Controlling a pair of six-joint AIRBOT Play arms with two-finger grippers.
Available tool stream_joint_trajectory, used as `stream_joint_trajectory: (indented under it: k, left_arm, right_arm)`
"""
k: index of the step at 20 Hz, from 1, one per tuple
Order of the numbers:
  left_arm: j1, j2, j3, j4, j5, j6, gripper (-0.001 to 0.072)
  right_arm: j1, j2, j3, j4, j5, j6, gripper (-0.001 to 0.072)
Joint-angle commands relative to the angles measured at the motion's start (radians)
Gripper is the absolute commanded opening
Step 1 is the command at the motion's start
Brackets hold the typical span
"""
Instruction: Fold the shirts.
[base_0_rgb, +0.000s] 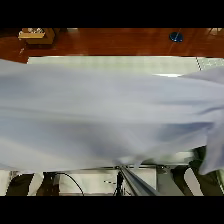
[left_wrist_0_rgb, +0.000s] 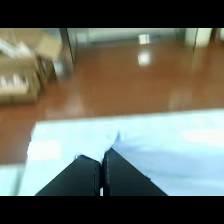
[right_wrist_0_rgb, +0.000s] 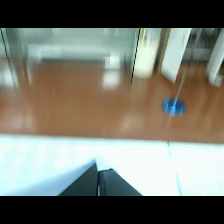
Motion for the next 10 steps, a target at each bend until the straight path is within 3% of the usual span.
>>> stream_joint_trajectory:
  k: [1,6,10]
  left_arm:
    - [-0.086,-0.004,-0.181,0.046,-0.042,0.051,0.0018]
    - [-0.134,-0.106,-0.506,0.112,0.13,0.095,0.0019]
    - [-0.164,-0.312,-0.579,0.11,0.245,0.094,0.0019]
  right_arm:
    - [0.174,-0.085,-0.061,-0.177,0.094,-0.024,0.0017]
    - [0.293,-0.385,-0.155,-0.175,0.083,-0.024,0.0017]
    - [0.307,-0.613,-0.155,-0.171,-0.034,-0.023,0.0018]
